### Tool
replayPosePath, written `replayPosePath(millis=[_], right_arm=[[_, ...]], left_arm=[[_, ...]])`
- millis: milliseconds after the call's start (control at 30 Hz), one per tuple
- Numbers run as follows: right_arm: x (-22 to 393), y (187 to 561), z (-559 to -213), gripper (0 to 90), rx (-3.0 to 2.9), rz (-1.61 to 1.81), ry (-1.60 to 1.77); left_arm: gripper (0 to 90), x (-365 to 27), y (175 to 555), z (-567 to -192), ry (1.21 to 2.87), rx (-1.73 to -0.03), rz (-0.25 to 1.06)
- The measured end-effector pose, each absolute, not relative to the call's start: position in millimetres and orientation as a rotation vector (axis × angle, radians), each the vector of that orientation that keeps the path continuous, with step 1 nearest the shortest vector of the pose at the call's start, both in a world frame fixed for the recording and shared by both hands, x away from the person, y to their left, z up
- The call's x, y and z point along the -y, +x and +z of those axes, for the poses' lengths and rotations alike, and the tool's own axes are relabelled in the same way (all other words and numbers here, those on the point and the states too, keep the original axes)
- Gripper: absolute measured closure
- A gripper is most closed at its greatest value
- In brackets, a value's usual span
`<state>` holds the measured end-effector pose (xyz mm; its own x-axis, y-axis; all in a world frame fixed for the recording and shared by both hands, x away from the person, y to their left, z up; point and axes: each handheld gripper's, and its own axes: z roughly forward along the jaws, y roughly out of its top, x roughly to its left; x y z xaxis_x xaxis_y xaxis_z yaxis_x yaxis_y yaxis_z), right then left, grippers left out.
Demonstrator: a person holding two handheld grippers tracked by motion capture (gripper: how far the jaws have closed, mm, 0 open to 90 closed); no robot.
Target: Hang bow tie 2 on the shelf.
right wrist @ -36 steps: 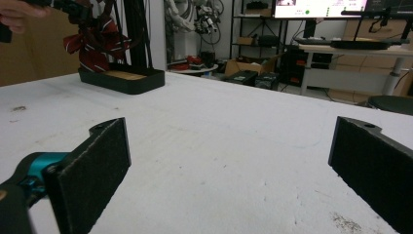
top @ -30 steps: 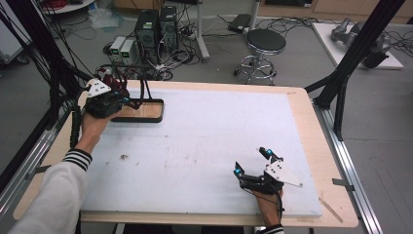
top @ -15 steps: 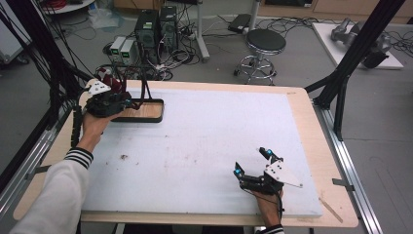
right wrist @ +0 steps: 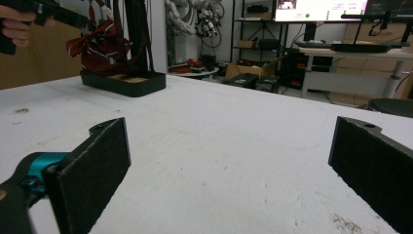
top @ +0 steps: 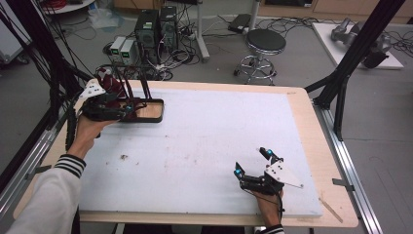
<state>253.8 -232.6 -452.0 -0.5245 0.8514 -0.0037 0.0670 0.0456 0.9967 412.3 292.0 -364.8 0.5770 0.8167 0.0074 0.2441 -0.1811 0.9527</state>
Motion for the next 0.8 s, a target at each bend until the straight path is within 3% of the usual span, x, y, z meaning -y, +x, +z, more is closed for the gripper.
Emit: replayPosePath(millis=[333,800], right_arm=[[232,252,-453,0.8,-1.667,1.554,0.935],[233,251,-453,0.8,-1.643,1.550,0.927]], left_arm=[[14.5,-300,340,-376,1.556,-0.716,0.696],[14.8,-305,269,-437,1.450,-0.722,0.824]])
